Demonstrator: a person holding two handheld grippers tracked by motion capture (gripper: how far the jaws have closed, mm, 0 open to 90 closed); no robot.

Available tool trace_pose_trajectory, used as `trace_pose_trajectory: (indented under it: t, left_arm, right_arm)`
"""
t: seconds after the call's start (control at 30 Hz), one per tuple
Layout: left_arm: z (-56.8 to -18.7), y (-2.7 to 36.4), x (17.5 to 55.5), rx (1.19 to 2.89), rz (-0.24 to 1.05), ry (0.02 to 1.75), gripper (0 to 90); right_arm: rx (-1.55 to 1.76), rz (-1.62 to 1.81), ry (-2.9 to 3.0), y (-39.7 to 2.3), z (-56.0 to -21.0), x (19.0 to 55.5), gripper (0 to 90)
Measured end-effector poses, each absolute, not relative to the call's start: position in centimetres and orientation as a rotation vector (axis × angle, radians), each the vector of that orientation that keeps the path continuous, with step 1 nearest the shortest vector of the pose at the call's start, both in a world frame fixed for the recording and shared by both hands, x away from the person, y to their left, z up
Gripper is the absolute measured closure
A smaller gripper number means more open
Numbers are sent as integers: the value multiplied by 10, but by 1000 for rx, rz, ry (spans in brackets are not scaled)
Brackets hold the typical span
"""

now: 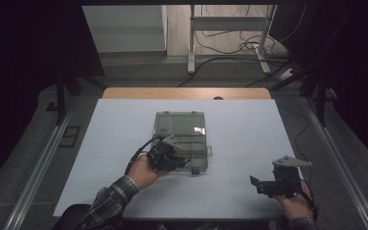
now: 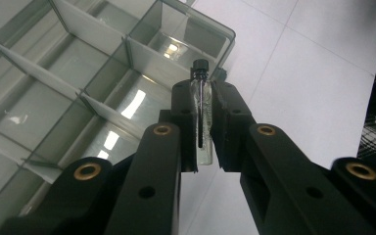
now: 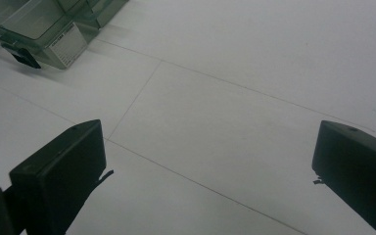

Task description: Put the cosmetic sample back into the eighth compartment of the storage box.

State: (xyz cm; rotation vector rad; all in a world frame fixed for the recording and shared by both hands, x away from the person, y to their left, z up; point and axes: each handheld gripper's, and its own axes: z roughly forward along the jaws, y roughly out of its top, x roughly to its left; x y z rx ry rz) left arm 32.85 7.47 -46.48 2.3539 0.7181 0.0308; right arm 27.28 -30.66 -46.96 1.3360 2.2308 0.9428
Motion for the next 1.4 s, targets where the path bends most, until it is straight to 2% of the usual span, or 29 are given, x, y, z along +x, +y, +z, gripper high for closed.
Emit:
trace_pose_trajectory:
  t: [1.4]
  left_arm:
    - [-464,34,359,2356,50,732,813]
  right_arm:
    - [1330,933,2249,-306,-470,274,0]
